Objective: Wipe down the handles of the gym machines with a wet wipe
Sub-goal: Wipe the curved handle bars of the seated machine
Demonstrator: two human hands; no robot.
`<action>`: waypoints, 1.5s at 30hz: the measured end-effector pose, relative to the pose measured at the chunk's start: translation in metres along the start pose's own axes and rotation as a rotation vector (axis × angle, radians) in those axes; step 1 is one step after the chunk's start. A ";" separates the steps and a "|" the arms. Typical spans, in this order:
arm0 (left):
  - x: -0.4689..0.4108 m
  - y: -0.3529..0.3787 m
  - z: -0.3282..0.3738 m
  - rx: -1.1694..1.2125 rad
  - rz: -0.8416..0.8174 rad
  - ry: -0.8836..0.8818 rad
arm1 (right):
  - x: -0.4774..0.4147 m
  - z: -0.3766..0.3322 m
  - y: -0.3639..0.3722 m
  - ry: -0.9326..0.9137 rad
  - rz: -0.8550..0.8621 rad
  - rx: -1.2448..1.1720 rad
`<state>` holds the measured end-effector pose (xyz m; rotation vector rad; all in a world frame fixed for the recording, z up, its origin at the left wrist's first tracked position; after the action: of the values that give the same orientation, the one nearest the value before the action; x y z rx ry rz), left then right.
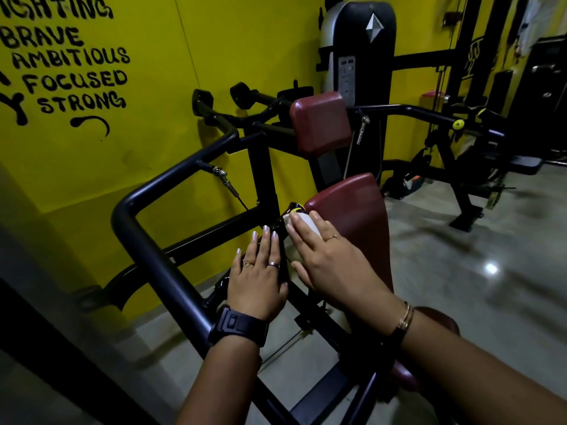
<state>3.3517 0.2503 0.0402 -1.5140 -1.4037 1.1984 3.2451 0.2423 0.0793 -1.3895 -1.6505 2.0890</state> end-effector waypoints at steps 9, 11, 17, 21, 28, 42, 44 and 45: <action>0.002 -0.001 0.000 -0.001 0.026 0.002 | 0.069 -0.010 -0.005 -0.053 0.030 -0.016; 0.002 -0.001 0.000 -0.006 0.025 0.003 | 0.080 -0.006 -0.009 0.002 0.058 -0.104; 0.002 -0.001 0.000 -0.006 0.017 -0.001 | 0.069 0.007 -0.012 0.200 0.005 -0.292; 0.002 -0.001 0.000 0.001 0.017 0.001 | 0.042 0.022 -0.019 0.332 0.023 -0.531; 0.001 0.001 -0.001 0.011 0.009 -0.003 | -0.003 0.024 -0.032 0.337 0.147 -0.682; 0.002 -0.002 -0.001 0.034 0.029 -0.003 | 0.050 0.006 -0.024 0.013 0.125 -0.360; 0.001 -0.001 0.000 0.027 0.021 0.003 | 0.065 0.018 -0.025 0.095 0.152 -0.509; 0.001 -0.001 0.000 0.025 0.019 0.004 | 0.070 0.023 -0.027 0.140 0.180 -0.578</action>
<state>3.3513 0.2511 0.0408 -1.5155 -1.3696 1.2195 3.1781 0.2792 0.0615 -1.8523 -2.2451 1.5973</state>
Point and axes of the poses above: each hand's wrist, its own x-axis away from the middle knuckle, its own y-axis out of the palm, z = x × y, the point moved 8 cm from there along -x, towards the middle knuckle, and after that the axes turned 11 degrees about -x, right-handed, at the moved point
